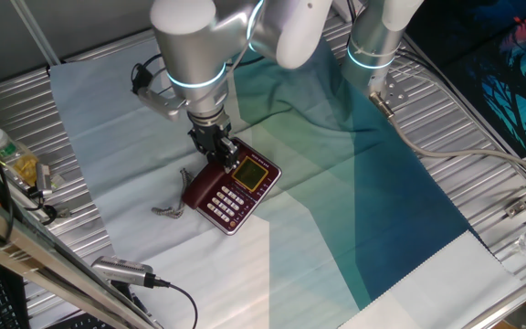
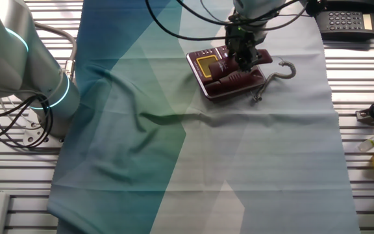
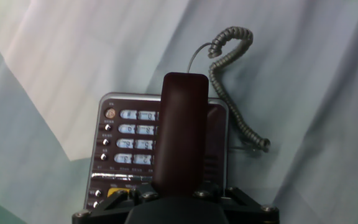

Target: Place the handset of the telephone on the corresponding phone cradle

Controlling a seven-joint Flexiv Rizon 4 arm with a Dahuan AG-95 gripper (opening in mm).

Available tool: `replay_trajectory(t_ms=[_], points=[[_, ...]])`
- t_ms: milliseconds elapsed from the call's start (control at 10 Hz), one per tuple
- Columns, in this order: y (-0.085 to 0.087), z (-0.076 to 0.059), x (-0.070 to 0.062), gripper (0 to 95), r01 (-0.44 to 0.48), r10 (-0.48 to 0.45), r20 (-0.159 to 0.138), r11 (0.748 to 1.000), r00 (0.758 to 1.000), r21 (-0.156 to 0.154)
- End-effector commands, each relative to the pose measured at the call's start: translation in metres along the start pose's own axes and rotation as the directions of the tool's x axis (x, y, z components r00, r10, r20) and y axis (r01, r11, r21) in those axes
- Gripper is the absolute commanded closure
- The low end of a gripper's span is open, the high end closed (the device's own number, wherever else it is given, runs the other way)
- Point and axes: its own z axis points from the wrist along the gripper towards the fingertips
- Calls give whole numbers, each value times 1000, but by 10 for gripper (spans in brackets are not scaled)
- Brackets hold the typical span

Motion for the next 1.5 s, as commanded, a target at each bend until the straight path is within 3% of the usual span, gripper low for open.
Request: replay_trajectory(t_ms=[100,1500], points=[[-1,2,0,950,4,-4,0,1000,1000,0],[-5,2,4,950,18,-18,0,1000,1000,11]])
